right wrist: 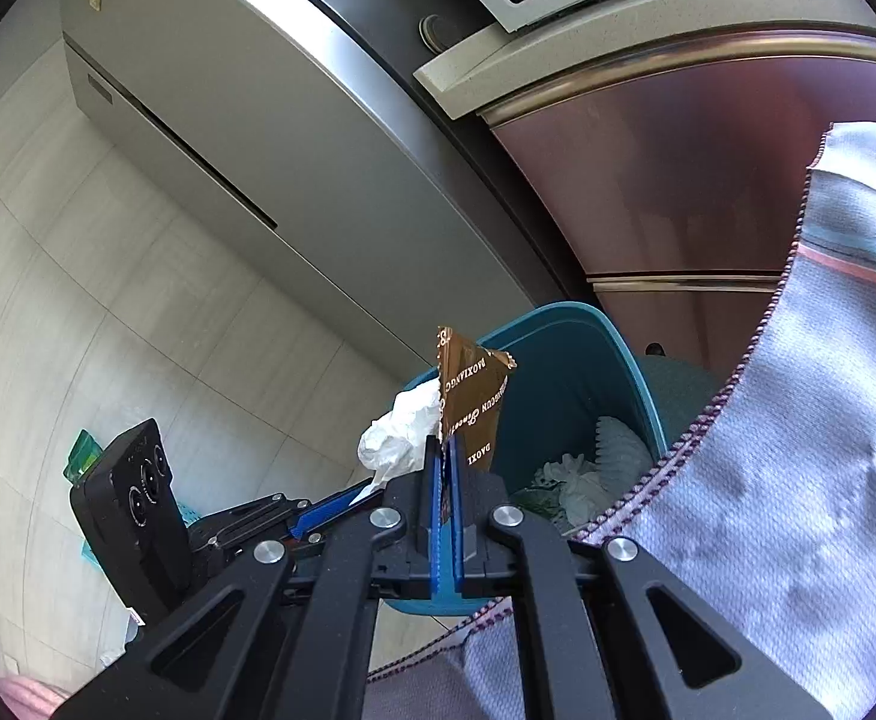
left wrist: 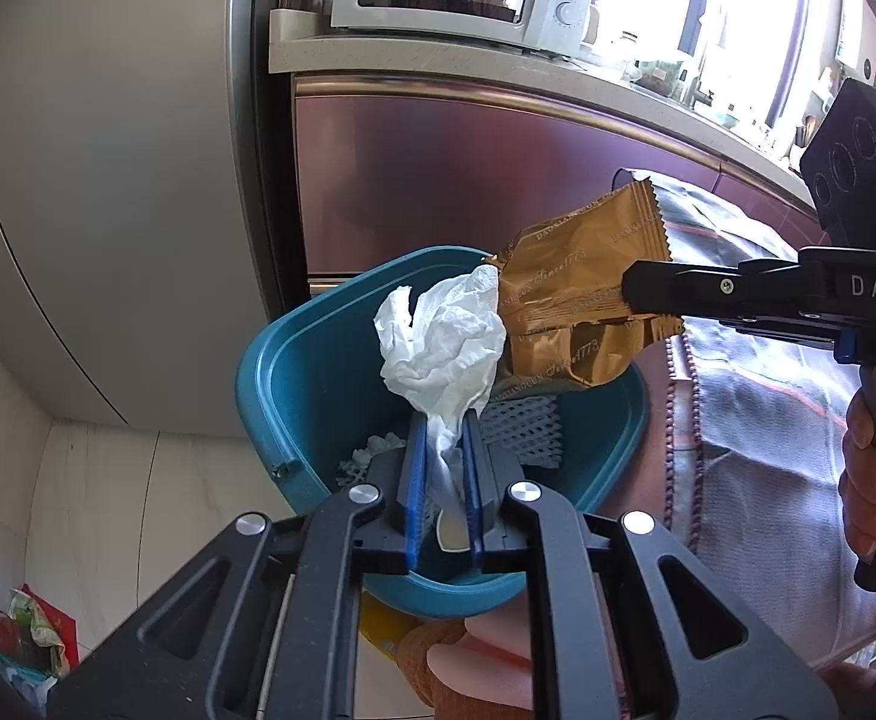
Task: Collect trash
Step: 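Carry the tissue and gold bag to the teal bin and open both grippers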
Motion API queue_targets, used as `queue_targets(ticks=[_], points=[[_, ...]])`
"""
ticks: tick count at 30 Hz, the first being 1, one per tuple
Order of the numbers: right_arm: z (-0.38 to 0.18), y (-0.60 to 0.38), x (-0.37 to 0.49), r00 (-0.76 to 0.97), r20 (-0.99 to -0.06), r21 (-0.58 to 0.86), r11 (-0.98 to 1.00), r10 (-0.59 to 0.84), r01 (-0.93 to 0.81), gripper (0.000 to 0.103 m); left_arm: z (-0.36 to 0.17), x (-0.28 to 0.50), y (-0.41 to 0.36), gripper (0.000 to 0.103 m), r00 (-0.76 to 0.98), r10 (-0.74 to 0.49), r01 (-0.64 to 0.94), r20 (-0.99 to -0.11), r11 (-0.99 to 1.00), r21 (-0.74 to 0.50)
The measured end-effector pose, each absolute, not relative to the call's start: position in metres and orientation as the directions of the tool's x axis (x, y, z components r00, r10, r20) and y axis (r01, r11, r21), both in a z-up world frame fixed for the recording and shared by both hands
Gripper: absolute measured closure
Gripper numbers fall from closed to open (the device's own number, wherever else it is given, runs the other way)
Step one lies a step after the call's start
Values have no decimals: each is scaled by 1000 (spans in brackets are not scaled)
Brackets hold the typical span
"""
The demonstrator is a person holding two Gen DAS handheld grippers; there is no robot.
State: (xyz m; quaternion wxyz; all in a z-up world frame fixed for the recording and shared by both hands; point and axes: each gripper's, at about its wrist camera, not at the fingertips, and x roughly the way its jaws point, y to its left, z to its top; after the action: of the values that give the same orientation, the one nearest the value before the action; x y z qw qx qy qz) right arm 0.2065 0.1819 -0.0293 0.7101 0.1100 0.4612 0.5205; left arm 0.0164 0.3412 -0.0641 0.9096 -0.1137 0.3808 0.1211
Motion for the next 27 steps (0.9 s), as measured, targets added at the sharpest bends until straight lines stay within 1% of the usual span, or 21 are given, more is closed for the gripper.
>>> queue_targets(ticks=[11, 13, 16, 20, 27], points=[[-41, 208, 213, 7, -590, 625, 462, 807, -629, 101, -83, 32, 345, 91, 657, 125, -320, -743, 939, -126], [-42, 211, 214, 2, -597, 622, 464, 802, -631, 98, -86, 35, 345, 91, 654, 124, -324, -746, 937, -128], [-45, 217, 217, -7, -608, 623, 472, 794, -624, 93, -89, 38, 347, 85, 650, 123, -330, -750, 935, -132], [-47, 218, 219, -2, -618, 623, 489, 786, -611, 89, -94, 43, 349, 76, 641, 120, -336, -758, 932, -137], [-47, 210, 218, 12, -607, 627, 488, 794, -607, 88, -96, 43, 347, 76, 645, 105, -327, -757, 933, -150]])
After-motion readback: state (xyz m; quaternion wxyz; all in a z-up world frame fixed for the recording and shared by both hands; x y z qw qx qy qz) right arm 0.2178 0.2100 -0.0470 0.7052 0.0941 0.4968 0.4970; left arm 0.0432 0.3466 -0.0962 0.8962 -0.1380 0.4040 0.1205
